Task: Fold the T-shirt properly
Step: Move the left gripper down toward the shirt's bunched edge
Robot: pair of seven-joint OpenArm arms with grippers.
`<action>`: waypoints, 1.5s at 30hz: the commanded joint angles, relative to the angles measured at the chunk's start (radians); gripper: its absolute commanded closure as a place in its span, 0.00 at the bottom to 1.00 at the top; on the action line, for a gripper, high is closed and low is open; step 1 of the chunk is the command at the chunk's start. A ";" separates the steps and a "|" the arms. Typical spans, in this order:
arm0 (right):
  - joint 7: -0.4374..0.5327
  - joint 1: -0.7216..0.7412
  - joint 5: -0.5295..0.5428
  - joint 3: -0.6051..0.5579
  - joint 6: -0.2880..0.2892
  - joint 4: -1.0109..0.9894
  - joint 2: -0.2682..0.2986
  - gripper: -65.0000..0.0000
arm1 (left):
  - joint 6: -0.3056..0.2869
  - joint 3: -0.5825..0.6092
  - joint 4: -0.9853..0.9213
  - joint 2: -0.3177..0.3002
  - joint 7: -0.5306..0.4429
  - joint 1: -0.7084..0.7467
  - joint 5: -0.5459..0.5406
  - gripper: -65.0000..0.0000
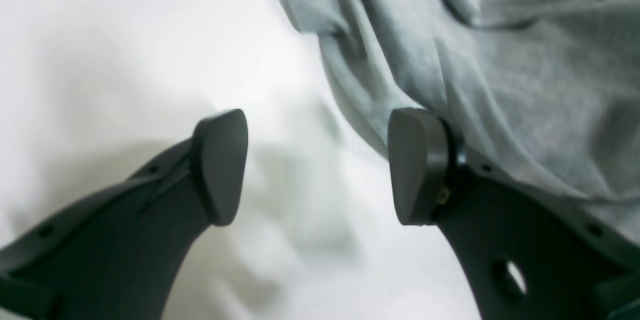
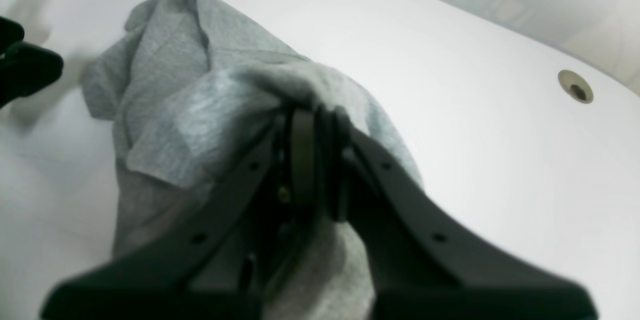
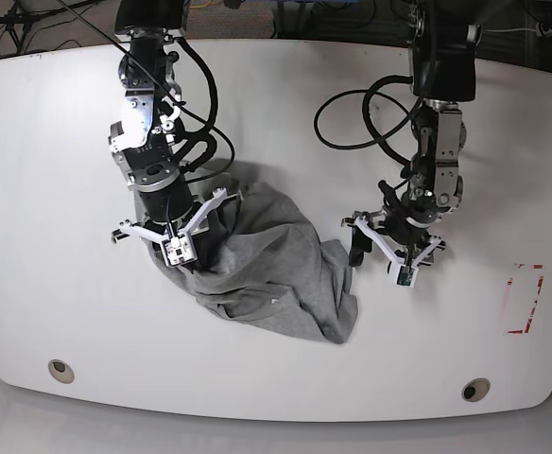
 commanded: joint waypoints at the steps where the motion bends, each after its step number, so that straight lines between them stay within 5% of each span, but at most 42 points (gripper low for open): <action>1: 0.027 0.024 0.012 0.007 -0.006 0.020 0.010 0.99 | 0.004 -0.002 -0.007 -0.002 -0.010 -0.062 -0.007 0.37; 20: 0.031 -0.002 0.011 0.002 -0.004 0.023 0.006 0.99 | -0.009 -0.017 -0.314 0.002 -0.017 -0.248 -0.022 0.36; 45: 0.030 -0.024 0.013 -0.003 -0.002 0.036 0.003 0.98 | -0.005 0.008 -0.404 0.023 -0.016 -0.302 -0.021 0.36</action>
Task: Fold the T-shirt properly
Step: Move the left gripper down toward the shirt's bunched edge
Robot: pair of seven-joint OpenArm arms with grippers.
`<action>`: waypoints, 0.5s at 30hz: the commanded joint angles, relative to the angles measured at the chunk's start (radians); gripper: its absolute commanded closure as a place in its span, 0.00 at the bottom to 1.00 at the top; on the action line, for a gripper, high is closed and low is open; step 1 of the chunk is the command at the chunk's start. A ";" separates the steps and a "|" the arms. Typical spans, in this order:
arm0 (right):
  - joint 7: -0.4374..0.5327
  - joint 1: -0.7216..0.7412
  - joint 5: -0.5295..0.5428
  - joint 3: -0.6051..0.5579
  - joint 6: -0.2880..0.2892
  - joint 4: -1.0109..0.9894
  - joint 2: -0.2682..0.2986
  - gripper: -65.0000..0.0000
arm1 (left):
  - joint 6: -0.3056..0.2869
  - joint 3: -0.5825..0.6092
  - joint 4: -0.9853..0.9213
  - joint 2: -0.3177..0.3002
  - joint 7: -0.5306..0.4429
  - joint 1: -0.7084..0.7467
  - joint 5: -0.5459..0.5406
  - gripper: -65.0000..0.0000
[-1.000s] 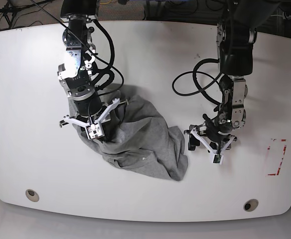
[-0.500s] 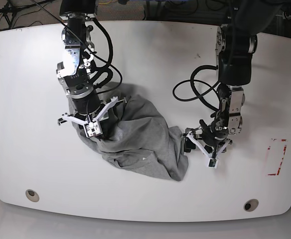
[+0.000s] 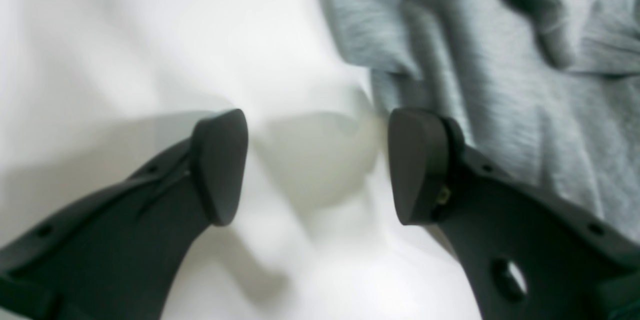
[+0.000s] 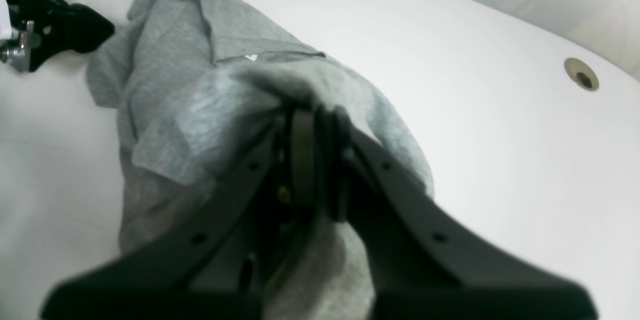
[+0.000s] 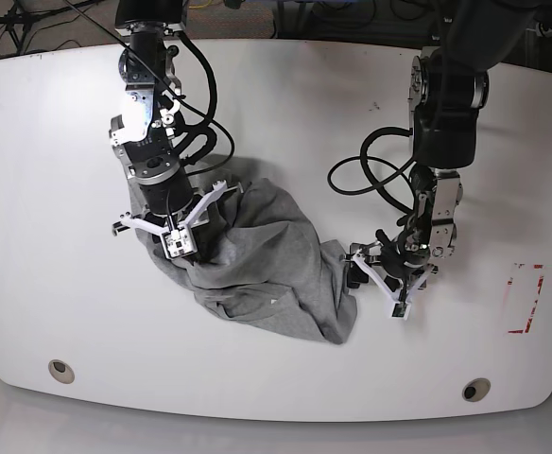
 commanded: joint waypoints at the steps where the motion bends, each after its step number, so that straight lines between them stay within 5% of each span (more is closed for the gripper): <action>1: 0.029 0.010 0.007 0.002 -0.002 0.029 0.004 0.98 | -0.005 -0.001 0.031 0.005 -0.019 -0.024 -0.006 0.36; 15: 0.031 0.024 0.010 0.007 -0.002 0.020 0.002 0.98 | 0.000 -0.006 0.039 -0.003 -0.029 -0.004 -0.008 0.37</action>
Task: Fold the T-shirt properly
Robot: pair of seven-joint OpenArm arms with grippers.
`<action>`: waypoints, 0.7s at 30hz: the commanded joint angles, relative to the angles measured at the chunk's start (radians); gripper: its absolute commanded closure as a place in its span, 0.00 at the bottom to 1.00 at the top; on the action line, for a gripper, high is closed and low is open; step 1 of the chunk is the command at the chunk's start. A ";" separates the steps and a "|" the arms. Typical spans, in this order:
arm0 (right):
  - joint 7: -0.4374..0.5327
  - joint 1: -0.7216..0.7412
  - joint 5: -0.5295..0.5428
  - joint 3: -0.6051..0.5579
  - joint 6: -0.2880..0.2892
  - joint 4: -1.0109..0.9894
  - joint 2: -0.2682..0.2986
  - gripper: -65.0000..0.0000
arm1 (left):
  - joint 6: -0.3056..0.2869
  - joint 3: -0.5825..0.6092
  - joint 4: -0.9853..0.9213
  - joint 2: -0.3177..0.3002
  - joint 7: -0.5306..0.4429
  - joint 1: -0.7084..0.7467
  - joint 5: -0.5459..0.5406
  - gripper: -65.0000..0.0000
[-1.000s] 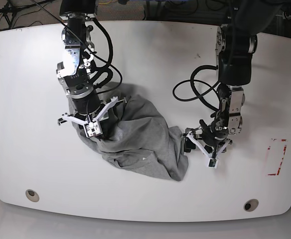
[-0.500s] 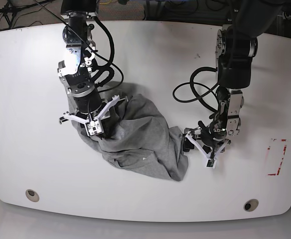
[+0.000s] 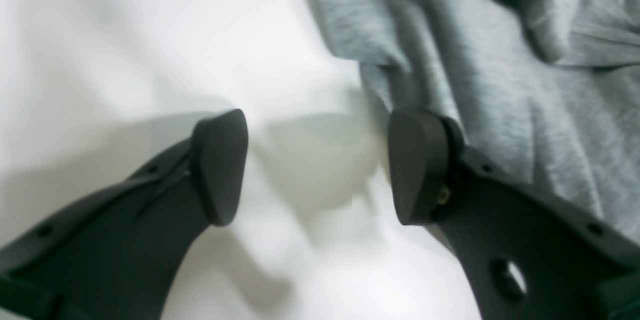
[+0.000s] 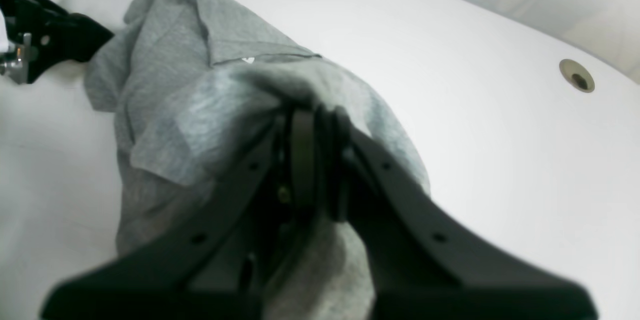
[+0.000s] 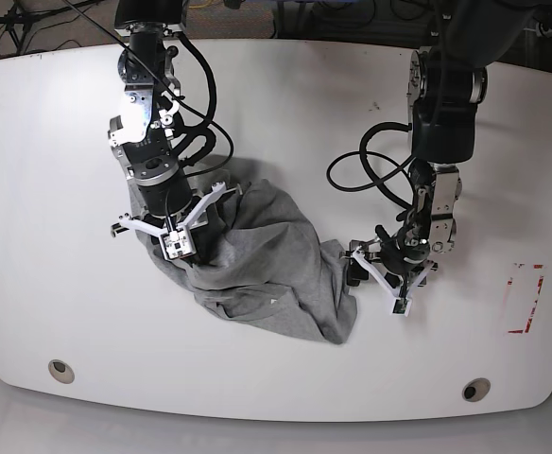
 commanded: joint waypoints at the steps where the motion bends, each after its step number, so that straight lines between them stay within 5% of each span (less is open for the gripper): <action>1: 0.031 0.015 0.008 0.000 -0.003 0.016 0.002 0.98 | 0.000 -0.002 0.018 0.007 -0.011 -0.033 -0.007 0.37; 21: 0.025 0.009 0.011 -0.004 -0.002 0.022 0.001 0.99 | 0.001 0.024 -0.008 0.039 -0.015 -0.046 -0.011 0.37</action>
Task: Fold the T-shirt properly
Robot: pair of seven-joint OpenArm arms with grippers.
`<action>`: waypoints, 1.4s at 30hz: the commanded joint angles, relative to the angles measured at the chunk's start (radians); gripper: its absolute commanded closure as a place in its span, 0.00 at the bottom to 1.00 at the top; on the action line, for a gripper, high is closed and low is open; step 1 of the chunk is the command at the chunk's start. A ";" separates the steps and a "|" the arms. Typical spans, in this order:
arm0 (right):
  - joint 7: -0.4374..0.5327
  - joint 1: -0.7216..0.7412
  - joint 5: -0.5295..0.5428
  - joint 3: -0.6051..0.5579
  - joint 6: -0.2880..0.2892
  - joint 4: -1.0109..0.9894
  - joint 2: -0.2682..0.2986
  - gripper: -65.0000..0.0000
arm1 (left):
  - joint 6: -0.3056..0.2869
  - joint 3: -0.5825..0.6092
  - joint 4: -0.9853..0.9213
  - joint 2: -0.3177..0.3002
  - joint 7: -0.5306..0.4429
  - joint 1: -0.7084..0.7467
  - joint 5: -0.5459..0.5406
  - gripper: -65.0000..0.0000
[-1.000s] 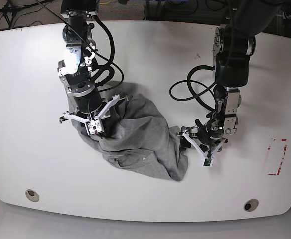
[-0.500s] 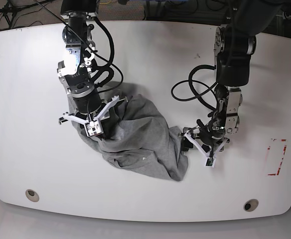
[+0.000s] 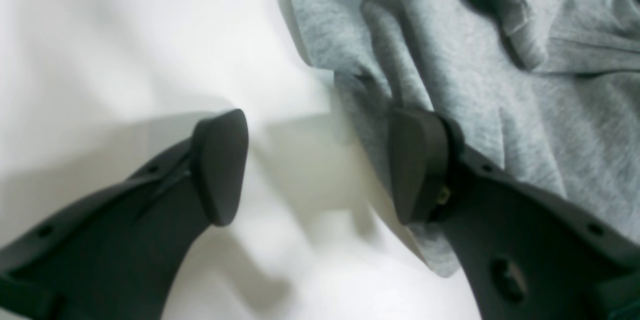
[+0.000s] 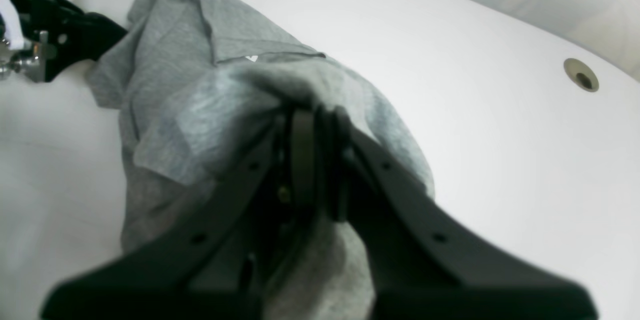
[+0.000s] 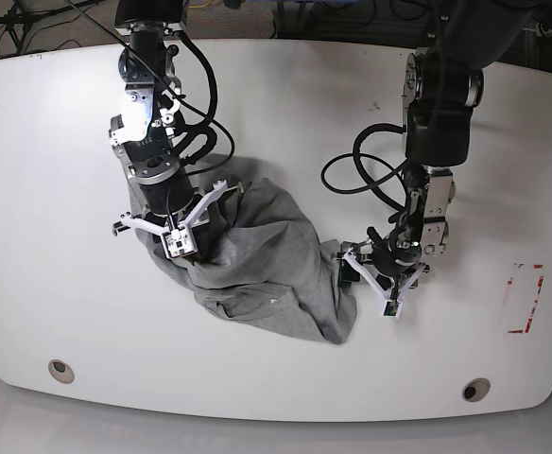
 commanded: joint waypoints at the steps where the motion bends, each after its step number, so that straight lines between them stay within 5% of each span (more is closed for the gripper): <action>1: 0.023 0.014 0.006 0.003 0.000 0.023 0.001 0.99 | -0.005 0.008 0.026 0.019 0.000 -0.027 -0.014 0.37; 42: 0.026 0.006 0.009 -0.005 0.000 0.007 0.004 0.99 | -0.033 0.038 0.182 0.019 0.078 -0.005 -0.010 0.39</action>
